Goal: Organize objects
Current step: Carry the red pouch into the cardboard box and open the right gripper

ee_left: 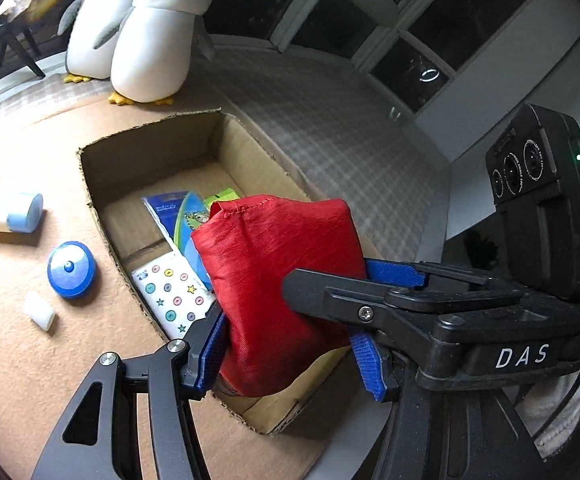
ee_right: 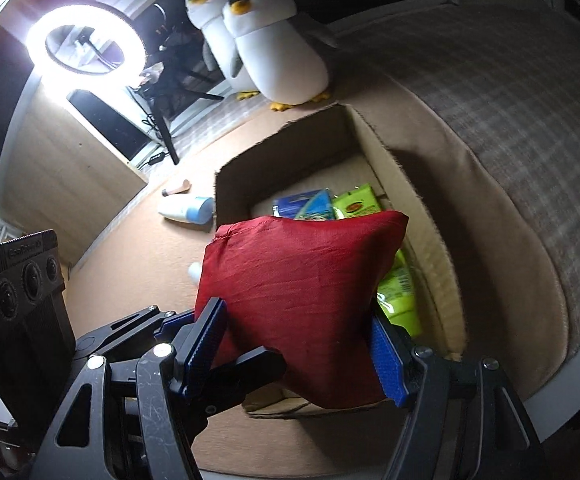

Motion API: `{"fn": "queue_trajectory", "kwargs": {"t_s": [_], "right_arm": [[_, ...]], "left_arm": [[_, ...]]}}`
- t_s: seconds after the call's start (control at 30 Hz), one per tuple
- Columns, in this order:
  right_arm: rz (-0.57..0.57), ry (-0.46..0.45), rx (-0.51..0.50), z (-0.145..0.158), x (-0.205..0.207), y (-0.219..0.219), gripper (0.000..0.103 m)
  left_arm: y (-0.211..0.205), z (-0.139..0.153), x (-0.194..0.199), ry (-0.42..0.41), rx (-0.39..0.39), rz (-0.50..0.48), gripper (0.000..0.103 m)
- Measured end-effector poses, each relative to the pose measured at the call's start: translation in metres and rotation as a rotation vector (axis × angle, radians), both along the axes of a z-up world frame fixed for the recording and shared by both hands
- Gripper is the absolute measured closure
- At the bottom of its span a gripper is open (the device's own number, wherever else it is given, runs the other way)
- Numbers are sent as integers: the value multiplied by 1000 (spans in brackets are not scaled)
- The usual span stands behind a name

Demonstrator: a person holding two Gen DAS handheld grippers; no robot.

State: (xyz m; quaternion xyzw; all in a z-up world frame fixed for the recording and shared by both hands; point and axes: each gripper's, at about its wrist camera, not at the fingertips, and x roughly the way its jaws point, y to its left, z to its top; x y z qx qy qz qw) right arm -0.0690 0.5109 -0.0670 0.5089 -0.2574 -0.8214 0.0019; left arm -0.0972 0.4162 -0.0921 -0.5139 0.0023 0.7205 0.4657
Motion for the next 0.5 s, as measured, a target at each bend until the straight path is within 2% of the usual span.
{"fn": "queue_trajectory", "kwargs": {"t_s": [0.13,0.5], "right_arm": [[-23,-7,-7,-4,3,6,37],[-16,19,2,4,0,-5,37]], "left_arm": [[-5,-5,-5,-11,-19,-2,34],[-35,4,-13,18,-21,27,33]]}}
